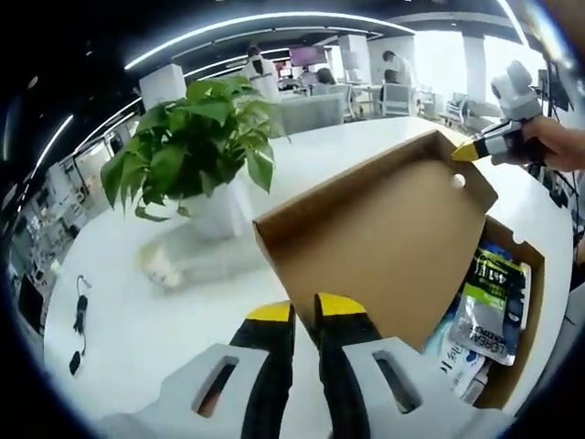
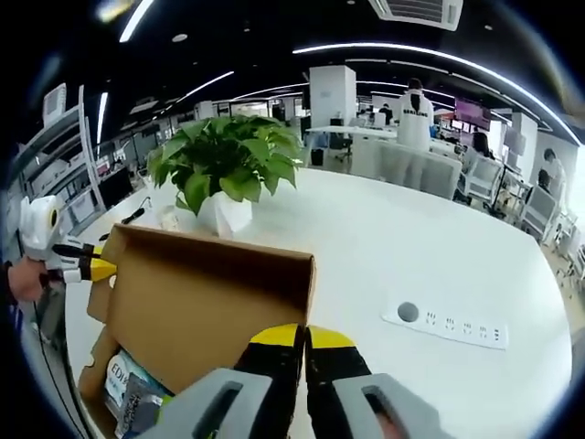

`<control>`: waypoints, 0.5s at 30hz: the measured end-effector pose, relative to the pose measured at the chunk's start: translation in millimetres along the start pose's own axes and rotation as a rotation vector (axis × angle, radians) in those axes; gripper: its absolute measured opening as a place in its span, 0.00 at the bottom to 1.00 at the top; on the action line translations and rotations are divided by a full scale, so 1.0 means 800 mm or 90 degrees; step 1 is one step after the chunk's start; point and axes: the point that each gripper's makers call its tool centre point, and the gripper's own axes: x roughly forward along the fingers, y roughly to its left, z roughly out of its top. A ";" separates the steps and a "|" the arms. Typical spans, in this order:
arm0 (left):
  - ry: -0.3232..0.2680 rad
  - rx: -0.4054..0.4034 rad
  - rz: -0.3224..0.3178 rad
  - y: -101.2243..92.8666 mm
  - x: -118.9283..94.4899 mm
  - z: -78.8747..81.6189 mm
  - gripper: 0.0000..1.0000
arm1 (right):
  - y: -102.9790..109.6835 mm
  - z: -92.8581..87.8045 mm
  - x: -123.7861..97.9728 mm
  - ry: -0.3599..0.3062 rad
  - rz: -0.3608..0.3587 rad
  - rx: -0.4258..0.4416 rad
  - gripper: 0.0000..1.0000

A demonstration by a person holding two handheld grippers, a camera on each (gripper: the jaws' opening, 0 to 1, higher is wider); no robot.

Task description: Operate the shoe box by opening the lid, removing the specified soft item, and placing it in the target area until the item is outside and the box remains undamaged.

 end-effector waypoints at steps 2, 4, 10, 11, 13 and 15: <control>0.005 -0.004 -0.001 0.001 0.005 -0.002 0.07 | 0.000 -0.002 0.004 0.005 0.000 -0.003 0.00; 0.011 -0.006 -0.001 0.002 0.010 -0.005 0.07 | 0.000 -0.004 0.008 0.011 -0.002 -0.008 0.00; 0.022 -0.006 -0.006 0.002 0.018 -0.011 0.07 | -0.002 -0.009 0.019 0.020 -0.004 -0.006 0.00; 0.024 -0.006 -0.006 0.002 0.019 -0.012 0.07 | -0.003 -0.010 0.020 0.021 -0.004 -0.005 0.00; 0.029 -0.007 -0.006 0.003 0.024 -0.015 0.07 | -0.004 -0.012 0.024 0.024 -0.003 -0.001 0.00; 0.034 -0.007 -0.005 0.003 0.028 -0.018 0.07 | -0.005 -0.014 0.028 0.027 -0.003 0.001 0.00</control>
